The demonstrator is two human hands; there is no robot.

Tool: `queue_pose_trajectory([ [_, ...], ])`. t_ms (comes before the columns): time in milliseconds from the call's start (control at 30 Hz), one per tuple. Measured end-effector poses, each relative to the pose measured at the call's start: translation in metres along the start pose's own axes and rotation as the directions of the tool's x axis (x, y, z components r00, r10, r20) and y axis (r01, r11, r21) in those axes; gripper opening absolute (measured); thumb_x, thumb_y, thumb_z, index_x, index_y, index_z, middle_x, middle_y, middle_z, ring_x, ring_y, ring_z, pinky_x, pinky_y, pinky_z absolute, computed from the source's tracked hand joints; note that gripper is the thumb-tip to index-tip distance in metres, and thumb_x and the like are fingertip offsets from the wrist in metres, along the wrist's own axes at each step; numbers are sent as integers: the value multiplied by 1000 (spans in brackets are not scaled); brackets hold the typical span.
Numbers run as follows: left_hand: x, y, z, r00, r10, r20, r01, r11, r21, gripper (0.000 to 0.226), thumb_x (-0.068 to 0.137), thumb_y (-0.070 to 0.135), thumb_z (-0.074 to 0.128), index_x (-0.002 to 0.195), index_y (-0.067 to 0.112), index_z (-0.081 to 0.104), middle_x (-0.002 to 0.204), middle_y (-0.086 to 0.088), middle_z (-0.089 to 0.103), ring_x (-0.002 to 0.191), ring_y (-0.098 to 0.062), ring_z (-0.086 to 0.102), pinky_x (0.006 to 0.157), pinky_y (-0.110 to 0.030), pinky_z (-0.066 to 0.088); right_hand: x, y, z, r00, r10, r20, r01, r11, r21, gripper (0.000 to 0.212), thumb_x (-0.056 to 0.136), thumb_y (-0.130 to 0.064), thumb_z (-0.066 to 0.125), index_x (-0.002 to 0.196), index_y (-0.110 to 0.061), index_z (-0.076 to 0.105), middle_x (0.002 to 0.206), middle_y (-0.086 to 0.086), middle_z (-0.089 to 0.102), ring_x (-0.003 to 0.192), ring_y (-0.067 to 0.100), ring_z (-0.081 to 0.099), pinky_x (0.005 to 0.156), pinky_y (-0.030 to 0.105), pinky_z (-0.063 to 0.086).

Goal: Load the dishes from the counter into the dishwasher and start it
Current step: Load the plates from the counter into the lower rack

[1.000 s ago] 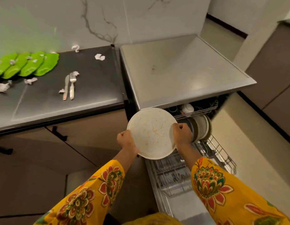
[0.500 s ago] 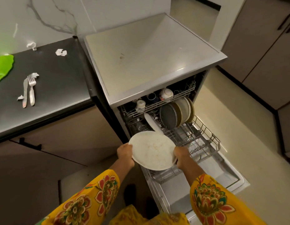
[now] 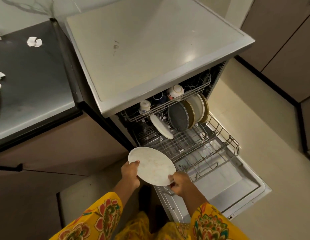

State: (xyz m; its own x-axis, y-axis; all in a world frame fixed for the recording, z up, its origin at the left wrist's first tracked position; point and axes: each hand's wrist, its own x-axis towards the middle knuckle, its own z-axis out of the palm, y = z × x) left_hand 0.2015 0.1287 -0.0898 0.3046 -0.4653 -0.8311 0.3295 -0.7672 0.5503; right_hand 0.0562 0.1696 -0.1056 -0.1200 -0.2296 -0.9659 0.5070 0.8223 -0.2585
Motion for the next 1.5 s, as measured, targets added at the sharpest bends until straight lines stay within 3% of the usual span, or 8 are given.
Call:
queue_pose_trajectory([
  [267, 62, -1, 23, 986, -86, 143, 84, 996, 21, 40, 92, -5, 51, 130, 6, 47, 130, -17, 52, 110, -29, 50, 87, -38, 47, 80, -8, 37, 984, 143, 106, -170, 933, 318, 41, 93, 10, 39, 134, 1, 38, 112, 26, 53, 117, 41, 50, 35, 36, 51],
  [467, 128, 16, 46, 988, -36, 153, 40, 999, -25, 47, 92, -6, 48, 138, 4, 41, 134, -17, 51, 111, -25, 49, 77, -30, 46, 151, -23, 72, 984, 34, 175, -102, 913, 394, 51, 80, 20, 45, 126, 0, 43, 85, 22, 64, 72, 38, 61, 37, 29, 51],
  [633, 187, 32, 73, 988, 22, 155, -20, 1000, -10, 40, 93, -4, 50, 132, 1, 44, 120, -13, 54, 106, -23, 50, 72, -26, 45, 205, -37, 92, 959, -170, 226, 70, 917, 393, 64, 78, -12, 73, 130, 11, 44, 67, 8, 69, 87, 36, 67, 64, 32, 60],
  [800, 234, 37, 98, 984, 50, 172, -49, 999, -12, 42, 94, -4, 48, 135, 0, 42, 105, -8, 61, 89, -17, 55, 69, -26, 43, 286, -48, 98, 926, -239, 293, 222, 971, 90, 52, 11, -70, 83, 36, -28, 64, 66, -2, 62, 106, 32, 47, 114, 42, 30],
  [967, 270, 36, 112, 979, 72, 188, -70, 997, -17, 47, 93, -2, 50, 139, 1, 40, 129, -18, 53, 111, -23, 50, 89, -35, 45, 276, -74, 116, 965, -153, 215, 20, 855, 518, 28, 84, 5, 46, 111, -4, 52, 86, 9, 72, 67, 23, 70, 52, 27, 56],
  [1133, 287, 38, 117, 978, 84, 192, -82, 996, -17, 45, 94, 0, 51, 137, 4, 42, 137, -18, 50, 128, -29, 47, 105, -38, 38, 283, -77, 131, 984, -84, 160, -11, 856, 517, 54, 89, -3, 57, 139, 4, 36, 142, 21, 43, 131, 33, 42, 101, 40, 40],
  [1267, 282, 39, 113, 978, 78, 194, -74, 997, -24, 41, 97, 4, 48, 137, 4, 41, 138, -16, 50, 128, -27, 48, 100, -33, 39, 283, -77, 130, 982, -82, 170, -14, 865, 502, 61, 86, -4, 63, 140, 5, 34, 106, 23, 57, 107, 32, 57, 91, 34, 49],
  [1500, 256, 14, 79, 985, -47, 169, 53, 998, -30, 39, 102, 13, 35, 140, 6, 37, 144, -12, 43, 133, -25, 43, 95, -31, 38, 275, -82, 144, 998, 6, 66, -42, 838, 544, 47, 96, 10, 29, 141, -5, 36, 140, 19, 45, 124, 35, 49, 86, 36, 47],
])
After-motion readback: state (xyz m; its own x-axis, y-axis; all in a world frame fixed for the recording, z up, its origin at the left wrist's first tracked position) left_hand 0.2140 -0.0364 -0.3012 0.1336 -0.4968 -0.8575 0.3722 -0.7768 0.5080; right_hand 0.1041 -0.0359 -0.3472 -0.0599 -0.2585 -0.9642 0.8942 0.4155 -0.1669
